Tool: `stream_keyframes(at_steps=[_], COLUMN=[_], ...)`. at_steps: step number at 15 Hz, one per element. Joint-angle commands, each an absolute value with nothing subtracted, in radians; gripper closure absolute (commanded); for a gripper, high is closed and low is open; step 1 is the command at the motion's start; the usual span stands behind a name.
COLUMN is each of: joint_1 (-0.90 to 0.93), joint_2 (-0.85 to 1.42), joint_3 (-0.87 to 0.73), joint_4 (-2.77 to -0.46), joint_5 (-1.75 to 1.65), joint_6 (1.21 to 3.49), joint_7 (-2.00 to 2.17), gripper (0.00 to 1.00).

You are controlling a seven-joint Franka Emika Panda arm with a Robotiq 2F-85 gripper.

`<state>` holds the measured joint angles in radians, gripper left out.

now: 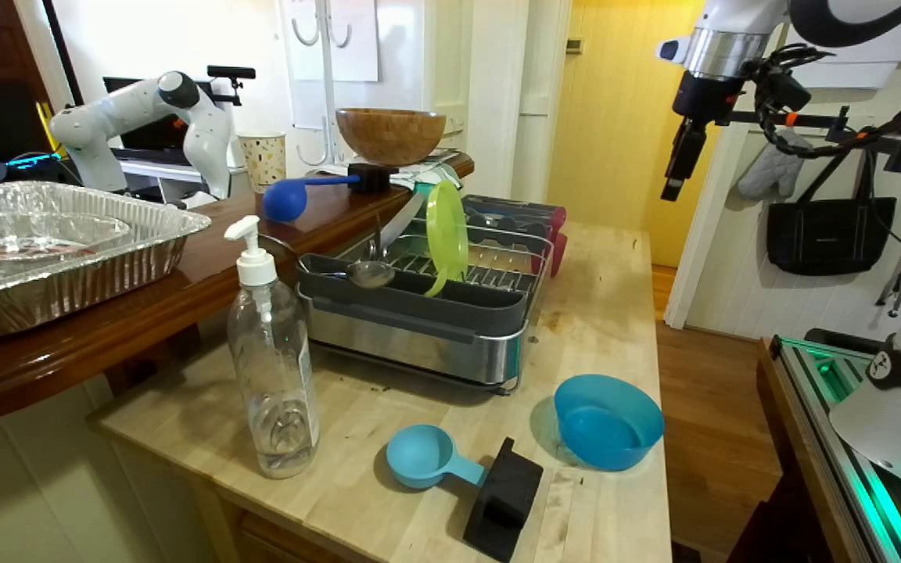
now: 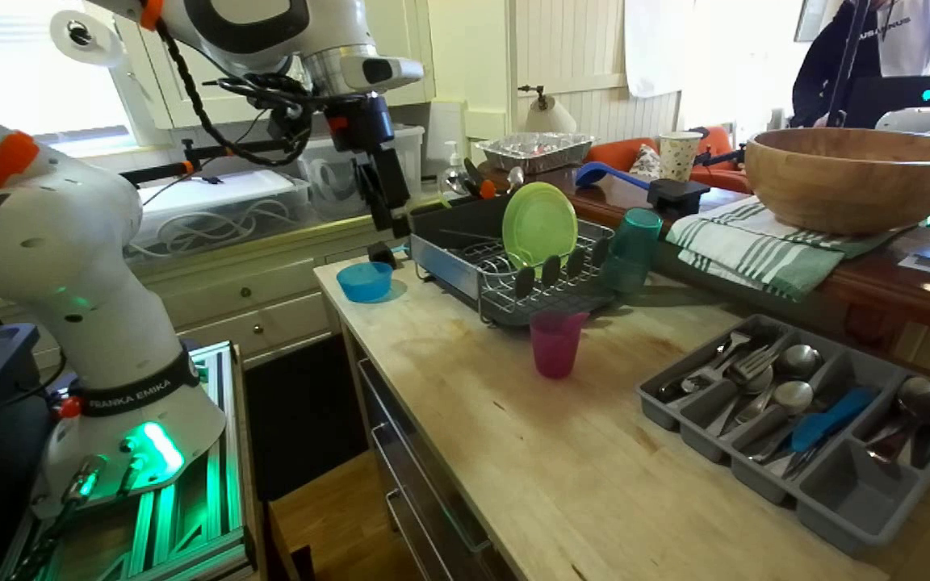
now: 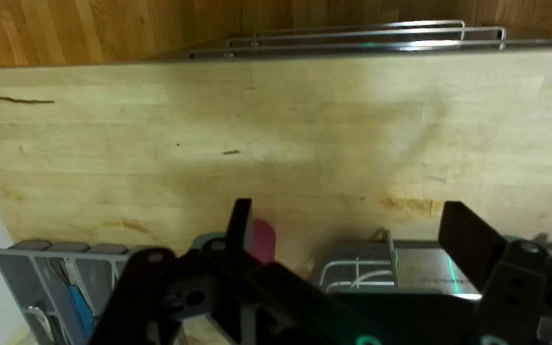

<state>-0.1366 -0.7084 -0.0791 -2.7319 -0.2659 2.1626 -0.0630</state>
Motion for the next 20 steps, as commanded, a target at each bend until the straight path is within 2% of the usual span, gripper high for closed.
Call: stream_keyframes(at_steps=[1,7,8,15,20], joint_1=[-0.112,-0.099,-0.108,-0.122,-0.146], joint_2=[-0.551,-0.338,-0.435,-0.419,-0.296], joint_3=[-0.059,-0.044,-0.044,-0.036,0.012], joint_4=[-2.653,-2.520,-2.586,-2.574,-2.511], joint_5=[-0.194,-0.051,-0.092,-0.098,-0.079], joint_6=[2.294,2.429,2.404,2.421,2.540], joint_7=[0.036,0.152,0.105,0.145,0.356], gripper=[0.00,0.00,0.00,0.00,0.00])
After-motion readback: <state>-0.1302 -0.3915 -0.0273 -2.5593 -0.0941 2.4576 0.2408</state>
